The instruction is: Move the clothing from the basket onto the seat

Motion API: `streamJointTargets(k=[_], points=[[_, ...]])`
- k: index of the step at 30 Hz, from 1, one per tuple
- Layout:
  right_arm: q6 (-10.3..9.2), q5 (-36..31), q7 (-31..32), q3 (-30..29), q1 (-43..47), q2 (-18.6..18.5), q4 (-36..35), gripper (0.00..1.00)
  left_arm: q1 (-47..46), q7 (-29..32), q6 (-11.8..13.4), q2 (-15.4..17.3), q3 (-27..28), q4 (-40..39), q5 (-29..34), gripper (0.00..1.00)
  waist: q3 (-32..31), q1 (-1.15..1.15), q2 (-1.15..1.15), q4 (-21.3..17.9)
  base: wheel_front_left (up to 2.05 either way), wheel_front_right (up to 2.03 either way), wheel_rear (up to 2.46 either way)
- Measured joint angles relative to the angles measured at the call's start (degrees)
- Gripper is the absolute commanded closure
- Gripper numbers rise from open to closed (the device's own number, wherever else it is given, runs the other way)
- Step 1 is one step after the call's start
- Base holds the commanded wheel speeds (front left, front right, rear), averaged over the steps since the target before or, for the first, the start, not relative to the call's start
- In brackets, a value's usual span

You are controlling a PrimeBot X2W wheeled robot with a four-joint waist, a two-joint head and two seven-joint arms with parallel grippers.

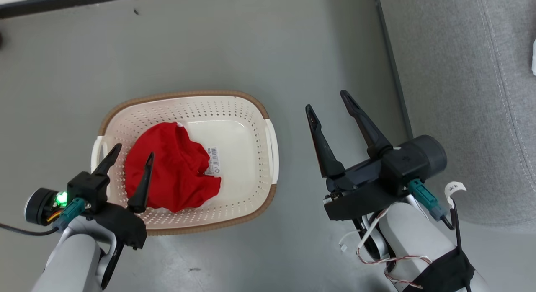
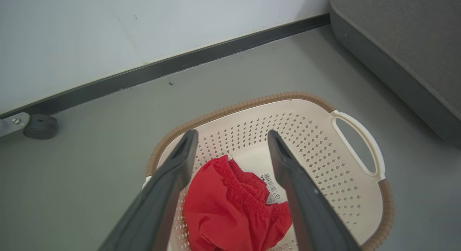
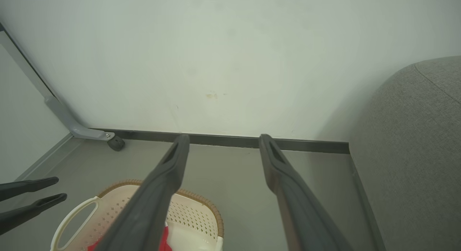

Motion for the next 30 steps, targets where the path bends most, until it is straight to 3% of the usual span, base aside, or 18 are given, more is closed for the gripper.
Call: streamJointTargets(k=[17, 30], points=[[0.00, 1.6, 0.0, 0.2, -0.5, 0.0, -3.5, 0.00, -9.2, 2.6, 0.0, 0.8, -10.6, 5.2, 2.6, 0.00, 7.8, -0.01, 0.00, -3.7, 0.00, 0.00, 0.00], [0.00, 1.8, 0.0, 1.9, -1.6, 0.0, -5.5, 0.00, -15.4, 8.8, -0.4, 1.4, -13.5, 12.6, 5.5, 0.00, 12.3, 0.00, 0.00, -5.2, 0.00, 0.00, 0.00]])
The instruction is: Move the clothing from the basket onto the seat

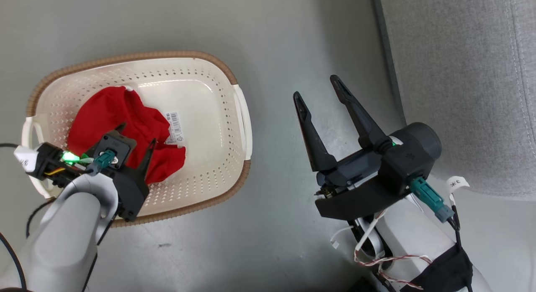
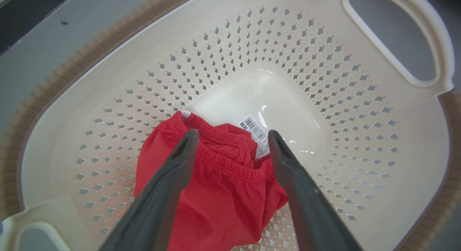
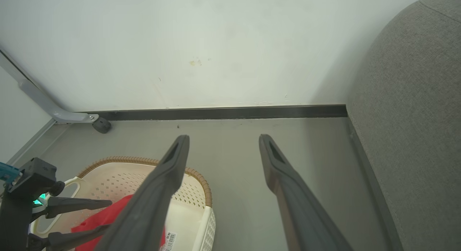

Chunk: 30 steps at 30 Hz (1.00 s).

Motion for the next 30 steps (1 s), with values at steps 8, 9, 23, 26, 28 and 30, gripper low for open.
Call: streamJointTargets(k=[8, 9, 23, 26, 28, 30], points=[[0.00, 0.4, 0.0, 1.2, -0.6, 0.0, -1.1, 0.00, -3.7, 3.5, 0.0, 1.3, -1.4, 3.6, 2.9, 0.00, 2.2, 0.00, -0.01, -0.8, 0.00, 0.00, 0.00], [0.00, 0.5, 0.0, 1.3, -0.8, 0.0, -1.2, 0.00, -4.3, 3.7, 0.0, 1.4, -1.8, 3.8, 3.3, 0.00, 2.4, 0.00, 0.00, -0.9, 0.00, 0.00, 0.00], [0.00, 2.3, -0.4, 2.5, -0.9, 0.0, -2.8, 0.00, -8.3, 7.7, 1.2, 3.7, -7.8, 7.6, 12.3, 0.00, 5.1, 0.00, 0.00, -2.4, 0.00, 0.00, 0.00], [0.00, 2.3, -0.4, 2.6, -0.9, 0.0, -3.3, 0.00, -9.2, 8.1, 1.3, 3.9, -8.7, 7.9, 13.3, 0.00, 5.7, 0.00, 0.00, -2.6, 0.00, 0.00, 0.00], [0.00, 2.4, -0.4, 2.9, -0.9, 0.0, -3.6, 0.00, -9.7, 8.2, 1.3, 4.0, -9.4, 8.4, 13.9, 0.00, 6.0, 0.00, -0.01, -2.8, 0.00, 0.00, 0.00], [0.00, 3.0, -0.4, 3.2, -0.9, 0.0, -4.0, 0.00, -10.1, 8.5, 1.6, 4.1, -9.6, 8.7, 14.3, 0.00, 6.5, 0.00, -0.01, -3.0, 0.00, 0.00, 0.00]])
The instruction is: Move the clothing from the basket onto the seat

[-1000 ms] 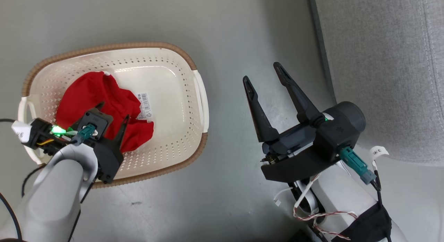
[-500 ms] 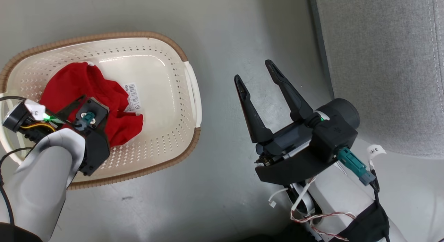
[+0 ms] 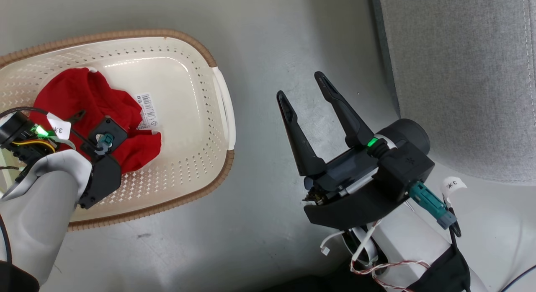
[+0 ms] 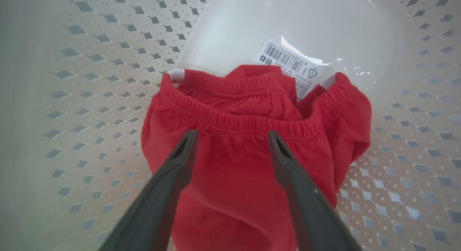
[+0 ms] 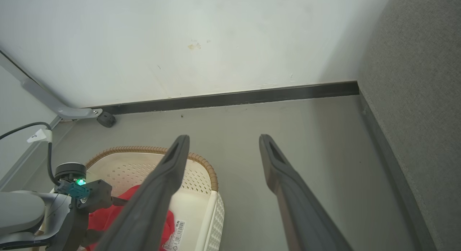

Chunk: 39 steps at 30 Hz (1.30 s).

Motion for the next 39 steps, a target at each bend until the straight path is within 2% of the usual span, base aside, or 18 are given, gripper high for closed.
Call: streamJointTargets(k=[32, 33, 34, 35, 39], points=[[-0.01, 2.4, 0.0, 3.2, 1.1, 0.1, -5.5, 0.00, -7.9, -0.1, 0.4, 3.4, -1.9, 8.0, 4.2, 0.00, 7.2, 0.00, 0.00, -3.7, 0.00, 0.00, 0.00], [-0.01, 2.4, 0.0, 3.2, 1.1, 0.1, -5.5, 0.00, -7.9, -0.2, 0.4, 3.4, -2.0, 8.2, 4.2, 0.37, 7.3, 0.00, 0.00, -3.8, 0.00, 0.00, 0.00], [-0.01, 2.6, 0.0, 3.1, 1.1, 0.1, -5.5, 0.00, -7.9, -0.5, 0.4, 3.3, -2.0, 8.6, 4.2, 0.66, 7.4, 0.00, 0.00, -4.0, 0.00, 0.00, 0.00], [-0.01, 2.7, 0.0, 3.0, 1.1, 0.1, -5.5, 0.00, -7.9, -0.6, 0.4, 3.2, -2.1, 8.9, 4.2, 1.00, 7.4, 0.00, 0.00, -4.0, 0.00, 0.00, 0.00], [-0.01, 2.9, 0.0, 2.4, 1.1, 0.1, -5.1, 0.00, -7.8, -1.9, 0.4, 2.4, -2.3, 9.8, 4.2, 1.00, 6.9, 0.00, 0.00, -4.1, 0.00, 0.00, 0.00]])
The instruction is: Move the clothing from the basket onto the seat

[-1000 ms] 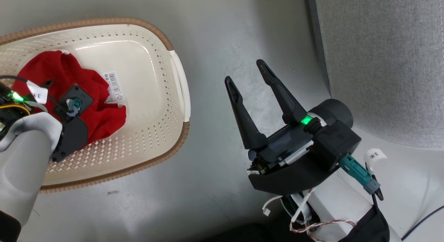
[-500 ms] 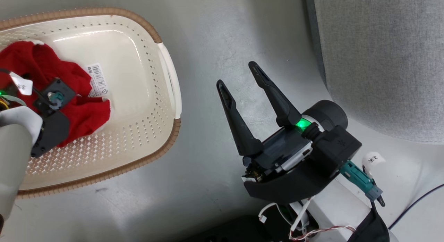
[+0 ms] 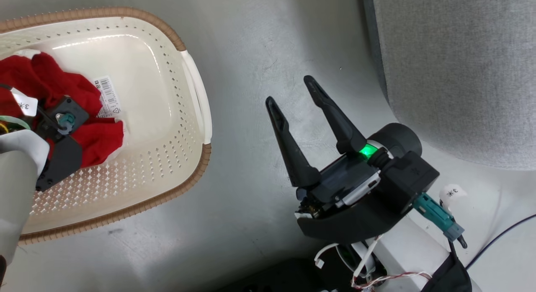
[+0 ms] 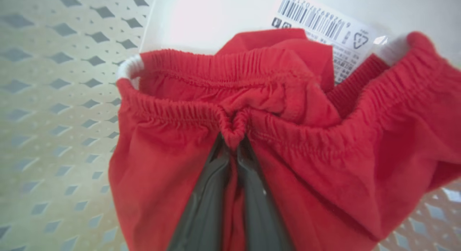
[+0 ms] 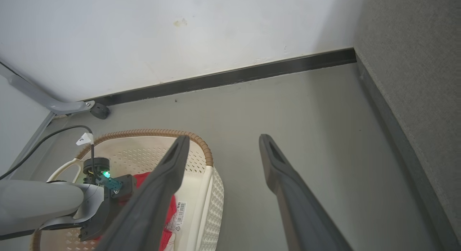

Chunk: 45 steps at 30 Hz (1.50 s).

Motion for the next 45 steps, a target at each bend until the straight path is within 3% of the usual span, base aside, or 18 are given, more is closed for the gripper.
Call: streamJointTargets(k=[24, 33, 45], points=[[0.00, -1.9, 0.0, -7.1, -2.5, 0.0, 9.4, 0.00, 4.7, -12.1, -1.0, -8.5, 4.2, 3.7, -7.7, 1.00, -10.8, -0.01, -0.01, 4.0, 0.00, 0.00, 0.00], [0.00, -2.6, 0.0, -8.9, -2.5, 0.0, 14.3, 0.00, 7.6, -14.1, -1.1, -12.2, 5.8, 3.9, -11.3, 1.00, -17.4, -0.01, -0.01, 6.7, 0.00, 0.00, 0.00], [0.00, -3.2, 0.0, -11.1, -1.4, -0.1, 20.8, 0.00, 15.0, -14.8, -1.5, -18.0, 11.8, 3.4, -20.5, 1.00, -26.9, -0.01, -0.01, 10.7, 0.00, 0.00, 0.00]])
